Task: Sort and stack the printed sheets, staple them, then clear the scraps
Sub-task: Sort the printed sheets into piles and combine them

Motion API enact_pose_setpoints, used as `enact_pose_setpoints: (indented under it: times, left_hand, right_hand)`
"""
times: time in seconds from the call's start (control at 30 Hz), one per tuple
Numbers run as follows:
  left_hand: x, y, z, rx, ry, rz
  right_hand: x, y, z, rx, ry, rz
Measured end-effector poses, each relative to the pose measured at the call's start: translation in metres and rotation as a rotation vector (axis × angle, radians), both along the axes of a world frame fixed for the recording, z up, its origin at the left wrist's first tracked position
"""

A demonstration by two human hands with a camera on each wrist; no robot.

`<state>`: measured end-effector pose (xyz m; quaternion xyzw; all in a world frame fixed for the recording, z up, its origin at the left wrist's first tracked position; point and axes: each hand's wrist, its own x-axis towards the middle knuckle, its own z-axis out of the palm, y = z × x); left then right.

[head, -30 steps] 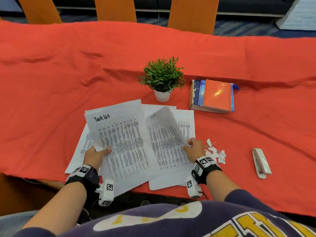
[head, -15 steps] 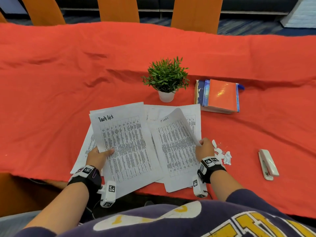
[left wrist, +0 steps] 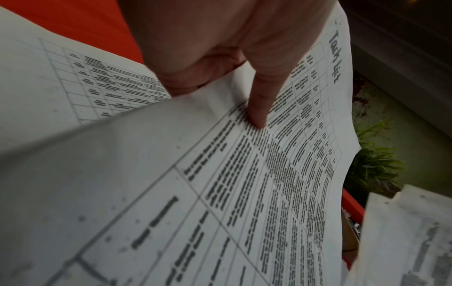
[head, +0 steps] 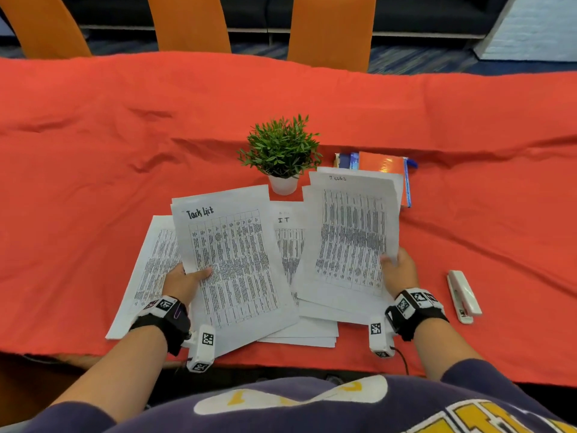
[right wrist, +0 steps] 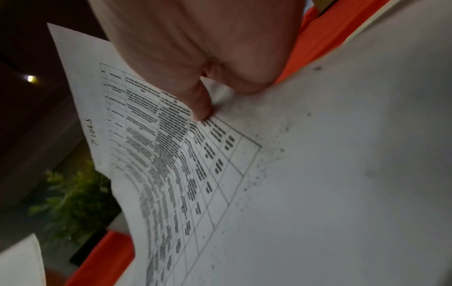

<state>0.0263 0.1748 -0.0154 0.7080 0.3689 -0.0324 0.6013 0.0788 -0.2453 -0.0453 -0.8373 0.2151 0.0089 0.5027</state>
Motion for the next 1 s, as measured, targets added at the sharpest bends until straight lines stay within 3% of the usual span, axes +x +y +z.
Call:
enact_pose_setpoints:
  times: [0.2,0.33,0.47,0.67,0.77,0.9,1.0]
  left_hand:
    - [0.018,-0.023,0.008,0.038,-0.036,-0.050]
    - [0.032,-0.049,0.013,0.093,-0.062,-0.157]
    - [0.042,-0.086,0.022,-0.068,-0.109,-0.181]
    - [0.042,-0.128,0.029,-0.223,-0.092,-0.341]
    - [0.039,-0.137,0.035,-0.296,-0.096,-0.304]
    - [0.035,-0.143,0.048,-0.162,-0.056,-0.301]
    - [0.031,-0.147,0.047,-0.178,-0.032,-0.299]
  right_hand:
    - [0.001,-0.034,0.036,0.252,-0.104,-0.102]
    - [0.002,-0.032,0.053,0.404,-0.075,-0.077]
    - [0.005,-0.012,0.047,0.563,-0.004,-0.028]
    - [0.003,0.018,0.039,0.482,0.084,0.093]
    - [0.001,0.023,0.043,0.459,0.117,0.146]
    - [-0.004,0.023,0.045,0.360,0.113,0.274]
    - [-0.006,0.026,0.046,0.277,0.121,0.309]
